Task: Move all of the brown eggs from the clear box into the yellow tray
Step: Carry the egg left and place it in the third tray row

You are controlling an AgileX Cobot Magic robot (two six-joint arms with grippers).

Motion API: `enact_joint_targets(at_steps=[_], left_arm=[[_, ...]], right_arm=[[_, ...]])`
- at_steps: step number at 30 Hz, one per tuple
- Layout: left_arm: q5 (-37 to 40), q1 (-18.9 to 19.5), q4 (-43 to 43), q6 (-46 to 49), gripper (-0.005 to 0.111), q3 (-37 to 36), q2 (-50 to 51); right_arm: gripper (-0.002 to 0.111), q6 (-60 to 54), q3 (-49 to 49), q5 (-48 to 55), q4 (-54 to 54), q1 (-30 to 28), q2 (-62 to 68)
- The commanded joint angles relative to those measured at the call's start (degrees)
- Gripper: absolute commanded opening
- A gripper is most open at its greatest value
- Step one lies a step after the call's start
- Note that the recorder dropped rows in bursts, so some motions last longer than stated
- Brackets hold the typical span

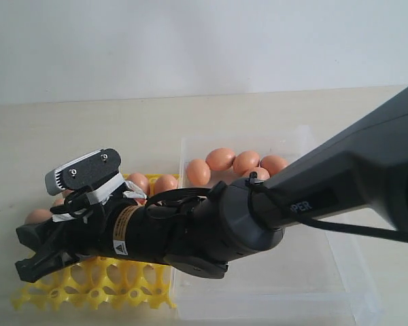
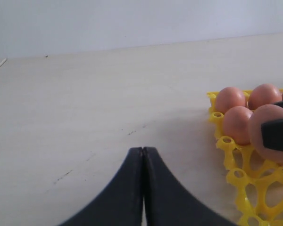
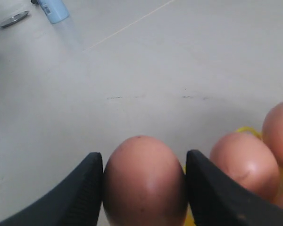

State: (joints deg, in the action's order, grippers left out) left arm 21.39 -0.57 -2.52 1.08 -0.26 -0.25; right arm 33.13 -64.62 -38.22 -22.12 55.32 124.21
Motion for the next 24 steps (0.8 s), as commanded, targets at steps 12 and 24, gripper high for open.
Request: enact_joint_targets(at_steps=[12, 24], left_arm=[[-0.05, 0.15, -0.17, 0.26, 0.0, 0.26, 0.25], [-0.05, 0.15, -0.17, 0.26, 0.0, 0.26, 0.25]], right_arm=[[0.0, 7.9, -5.09, 5.22, -1.21, -0.76, 1.51], [0.039, 12.01, -5.09, 5.62, -2.07, -0.87, 1.55]])
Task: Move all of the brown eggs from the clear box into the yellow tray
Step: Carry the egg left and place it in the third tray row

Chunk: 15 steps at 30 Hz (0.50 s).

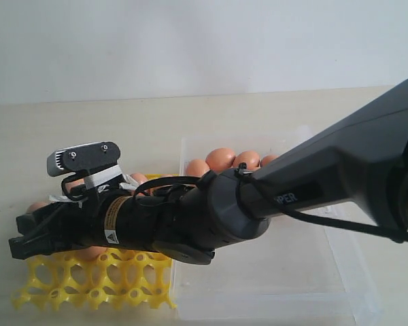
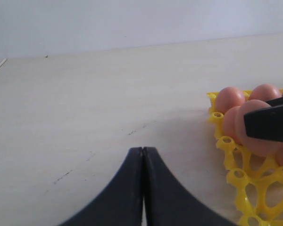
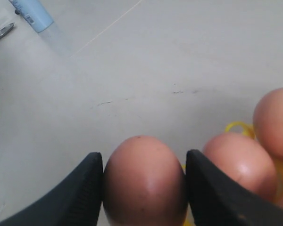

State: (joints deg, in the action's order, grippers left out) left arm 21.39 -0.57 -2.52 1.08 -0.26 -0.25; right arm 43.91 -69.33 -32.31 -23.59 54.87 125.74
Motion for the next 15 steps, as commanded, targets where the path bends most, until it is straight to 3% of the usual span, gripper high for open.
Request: enact_joint_targets(at_steps=[1, 4, 6, 11, 15], left_arm=[[-0.05, 0.15, -0.17, 0.26, 0.0, 0.26, 0.25], [-0.05, 0.15, -0.17, 0.26, 0.0, 0.26, 0.25], [-0.05, 0.15, -0.17, 0.26, 0.0, 0.26, 0.25], [-0.05, 0.15, -0.17, 0.26, 0.0, 0.26, 0.25], [-0.05, 0.15, -0.17, 0.26, 0.0, 0.26, 0.25]], right_arm=[[0.046, 1.23, -0.39, -0.29, -0.6, -0.41, 0.02], [0.06, 1.23, -0.39, 0.54, -0.47, -0.41, 0.02], [0.063, 1.23, -0.39, 1.93, -0.47, -0.41, 0.02], [0.061, 1.23, -0.39, 5.11, -0.6, -0.41, -2.03], [0.047, -0.52, -0.39, 14.71, -0.85, -0.41, -9.88]])
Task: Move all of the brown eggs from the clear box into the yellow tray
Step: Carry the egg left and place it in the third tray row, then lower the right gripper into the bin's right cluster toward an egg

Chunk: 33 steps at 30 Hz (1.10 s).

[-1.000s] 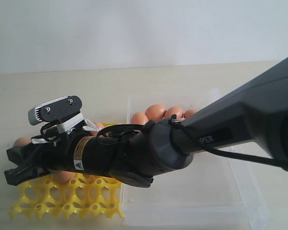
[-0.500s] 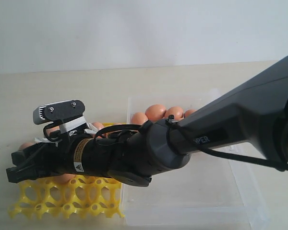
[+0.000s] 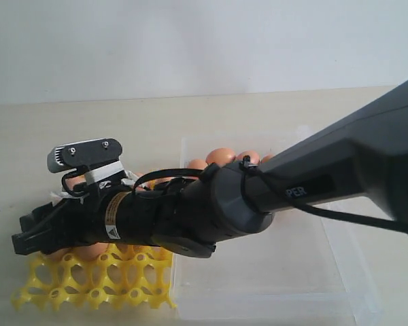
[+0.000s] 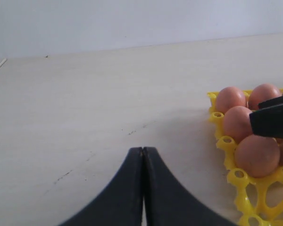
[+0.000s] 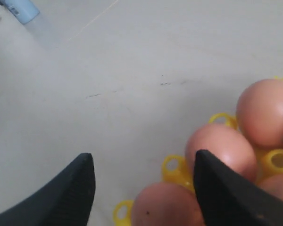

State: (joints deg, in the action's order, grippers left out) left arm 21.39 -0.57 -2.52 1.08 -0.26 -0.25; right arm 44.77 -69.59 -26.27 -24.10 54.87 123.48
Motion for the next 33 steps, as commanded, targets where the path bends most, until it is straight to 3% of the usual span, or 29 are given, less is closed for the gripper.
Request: enact_joint_targets(at_steps=[1, 6, 11, 18, 20, 22, 25, 26, 33], left_arm=[[-0.05, 0.15, -0.17, 0.26, 0.0, 0.26, 0.25], [-0.05, 0.15, -0.17, 0.26, 0.0, 0.26, 0.25], [-0.05, 0.15, -0.17, 0.26, 0.0, 0.26, 0.25], [-0.05, 0.15, -0.17, 0.26, 0.0, 0.26, 0.25], [-0.05, 0.15, -0.17, 0.26, 0.0, 0.26, 0.25], [-0.05, 0.15, -0.17, 0.26, 0.0, 0.26, 0.25], [-0.05, 0.15, -0.17, 0.26, 0.0, 0.26, 0.25], [-0.05, 0.15, -0.17, 0.26, 0.0, 0.26, 0.25], [-0.05, 0.15, -0.17, 0.26, 0.0, 0.26, 0.25]], right_arm=[[0.04, -3.84, -0.12, 13.06, -0.35, -0.7, -10.88], [-0.001, -23.85, -0.12, 36.93, 3.33, -4.47, -25.56], [0.0, -30.65, -0.12, 59.54, 3.92, -13.4, -31.46], [0.0, -21.04, -0.73, 70.71, 8.73, -24.97, -26.92], [0.004, -21.04, -1.4, 70.6, 12.07, -26.73, -24.32], [0.02, -21.39, -2.36, 70.49, 16.57, -28.26, -20.71], [0.057, -21.12, -2.31, 70.2, 20.75, -28.85, -16.43], [0.062, -20.43, -2.31, 69.82, 20.75, -28.85, -15.76], [0.063, -14.4, -2.31, 65.5, 19.14, -29.6, -12.03]])
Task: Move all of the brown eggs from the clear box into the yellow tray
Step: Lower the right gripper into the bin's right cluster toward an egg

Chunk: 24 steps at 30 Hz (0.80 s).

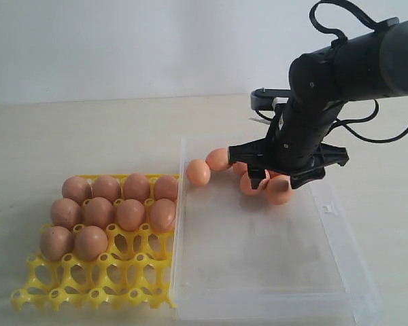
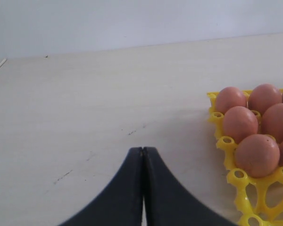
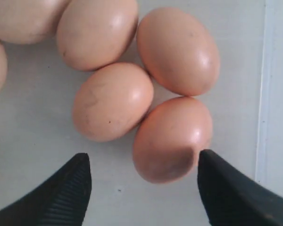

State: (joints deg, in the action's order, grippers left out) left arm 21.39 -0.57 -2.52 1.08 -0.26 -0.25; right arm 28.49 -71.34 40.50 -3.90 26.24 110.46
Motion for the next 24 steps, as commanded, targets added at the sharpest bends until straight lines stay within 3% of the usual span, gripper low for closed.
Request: enact_joint_targets(at_steps=[1, 15, 17, 24], left_arm=[[-0.05, 0.15, -0.17, 0.26, 0.0, 0.26, 0.25], [-0.05, 0.15, -0.17, 0.26, 0.0, 0.26, 0.25], [-0.05, 0.15, -0.17, 0.16, 0.0, 0.26, 0.25], [-0.05, 0.15, -0.17, 0.16, 0.0, 0.26, 0.25]], right_arm=[[0.063, 2.28, -0.55, -1.14, -1.17, -1.38, 1.25], [0.059, 2.61, -0.55, -4.92, -2.68, -3.52, 5.38], [0.05, 2.51, -0.55, -5.64, -2.92, -3.52, 5.47], [0.0, -3.62, -0.55, -5.73, -5.15, -3.52, 5.29]])
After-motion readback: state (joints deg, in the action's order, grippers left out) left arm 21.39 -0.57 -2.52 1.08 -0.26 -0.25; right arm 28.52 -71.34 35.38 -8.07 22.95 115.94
